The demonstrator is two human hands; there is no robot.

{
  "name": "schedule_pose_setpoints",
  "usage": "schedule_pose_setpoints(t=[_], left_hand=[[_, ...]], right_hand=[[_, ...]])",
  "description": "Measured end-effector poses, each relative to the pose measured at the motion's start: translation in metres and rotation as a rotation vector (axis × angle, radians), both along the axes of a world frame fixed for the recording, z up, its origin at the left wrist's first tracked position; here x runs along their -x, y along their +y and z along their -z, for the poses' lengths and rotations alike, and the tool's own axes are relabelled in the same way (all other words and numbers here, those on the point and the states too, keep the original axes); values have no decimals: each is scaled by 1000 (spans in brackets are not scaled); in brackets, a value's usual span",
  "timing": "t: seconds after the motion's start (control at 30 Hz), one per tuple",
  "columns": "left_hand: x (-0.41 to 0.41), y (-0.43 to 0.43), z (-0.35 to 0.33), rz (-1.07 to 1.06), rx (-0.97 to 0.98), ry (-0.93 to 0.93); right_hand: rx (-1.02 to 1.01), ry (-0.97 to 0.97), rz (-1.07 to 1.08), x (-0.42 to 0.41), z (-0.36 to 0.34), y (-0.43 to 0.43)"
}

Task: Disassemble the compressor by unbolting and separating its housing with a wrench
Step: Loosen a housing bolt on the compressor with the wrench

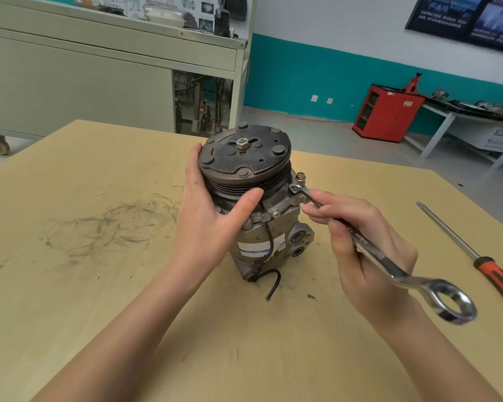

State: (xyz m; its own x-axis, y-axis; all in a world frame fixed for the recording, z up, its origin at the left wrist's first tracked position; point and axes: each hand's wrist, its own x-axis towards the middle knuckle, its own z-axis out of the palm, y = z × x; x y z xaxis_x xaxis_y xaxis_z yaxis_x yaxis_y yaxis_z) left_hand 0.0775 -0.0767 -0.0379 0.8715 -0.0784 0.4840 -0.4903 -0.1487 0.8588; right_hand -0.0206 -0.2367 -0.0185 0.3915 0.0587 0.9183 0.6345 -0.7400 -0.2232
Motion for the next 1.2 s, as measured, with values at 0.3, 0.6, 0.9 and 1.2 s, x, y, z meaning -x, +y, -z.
schedule_pose_setpoints(t=[0.3, 0.6, 0.9, 1.2], left_hand=[[-1, 0, 0, 7, 5, -1], [-1, 0, 1, 13, 9, 8], [0, 1, -1, 25, 12, 18], [-1, 1, -1, 33, 8, 20]], right_hand=[[362, -105, 169, -2, -6, 0], [-774, 344, -494, -34, -16, -26], [-832, 973, -776, -107, -53, -47], [-783, 462, -258, -49, -53, -25]])
